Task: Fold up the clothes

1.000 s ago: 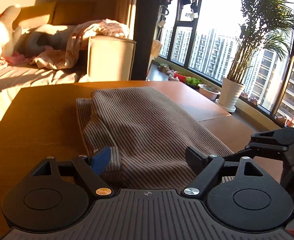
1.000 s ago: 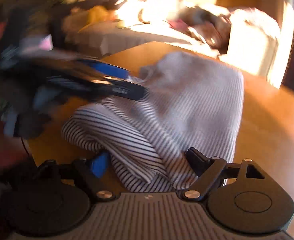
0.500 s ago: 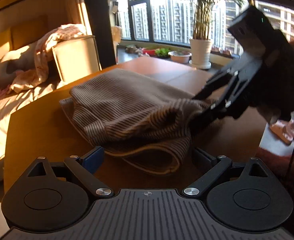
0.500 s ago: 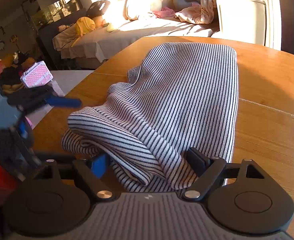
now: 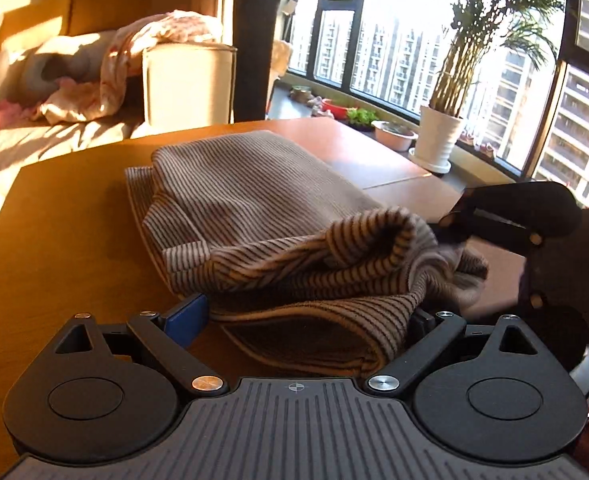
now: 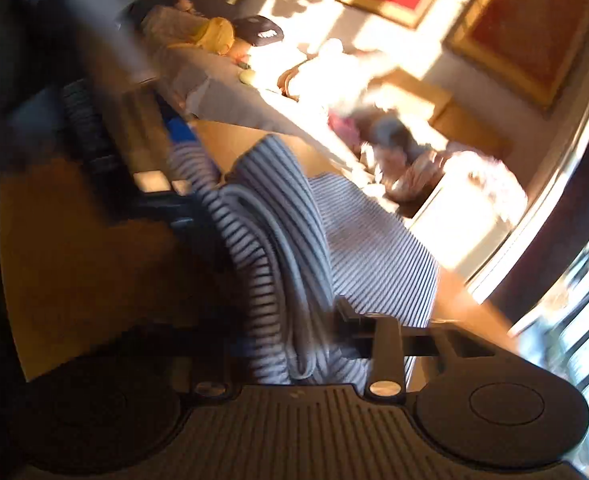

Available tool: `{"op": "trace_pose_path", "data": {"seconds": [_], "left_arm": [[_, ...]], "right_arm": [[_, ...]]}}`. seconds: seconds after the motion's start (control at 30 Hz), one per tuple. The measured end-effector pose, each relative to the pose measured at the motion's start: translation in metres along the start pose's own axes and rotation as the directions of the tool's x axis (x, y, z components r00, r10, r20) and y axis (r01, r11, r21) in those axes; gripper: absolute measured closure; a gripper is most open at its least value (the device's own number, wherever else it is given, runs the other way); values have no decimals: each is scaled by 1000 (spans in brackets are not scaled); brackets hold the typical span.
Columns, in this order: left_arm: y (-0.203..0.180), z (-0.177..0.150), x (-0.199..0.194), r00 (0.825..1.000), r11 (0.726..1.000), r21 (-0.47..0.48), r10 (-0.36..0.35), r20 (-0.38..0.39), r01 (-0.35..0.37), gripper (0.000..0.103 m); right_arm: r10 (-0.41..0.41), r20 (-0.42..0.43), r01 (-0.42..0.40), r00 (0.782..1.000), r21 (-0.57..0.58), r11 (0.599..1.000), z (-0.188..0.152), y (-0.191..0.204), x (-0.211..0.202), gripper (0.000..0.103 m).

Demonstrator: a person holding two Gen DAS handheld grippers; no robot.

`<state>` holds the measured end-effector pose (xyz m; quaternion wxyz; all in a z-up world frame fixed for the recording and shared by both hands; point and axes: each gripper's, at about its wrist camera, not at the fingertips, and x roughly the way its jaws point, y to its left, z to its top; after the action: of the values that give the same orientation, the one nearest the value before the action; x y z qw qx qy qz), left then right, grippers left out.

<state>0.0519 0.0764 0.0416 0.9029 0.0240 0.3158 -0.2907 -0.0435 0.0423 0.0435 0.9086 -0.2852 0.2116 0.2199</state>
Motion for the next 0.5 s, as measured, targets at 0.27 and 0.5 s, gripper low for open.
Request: {"op": "trace_pose_path", "data": {"seconds": [0.27,0.5], "left_arm": [[42,30,-64,972,988,-151,20,234,16,6],[35,43,20,998,999,-32,18,56,-17,10]], "right_arm": [[60,-69,-66,996,-90,994,18,-21,-55,72],[159,-108,-180,981,-215,960,59,-15,-98,73]]}}
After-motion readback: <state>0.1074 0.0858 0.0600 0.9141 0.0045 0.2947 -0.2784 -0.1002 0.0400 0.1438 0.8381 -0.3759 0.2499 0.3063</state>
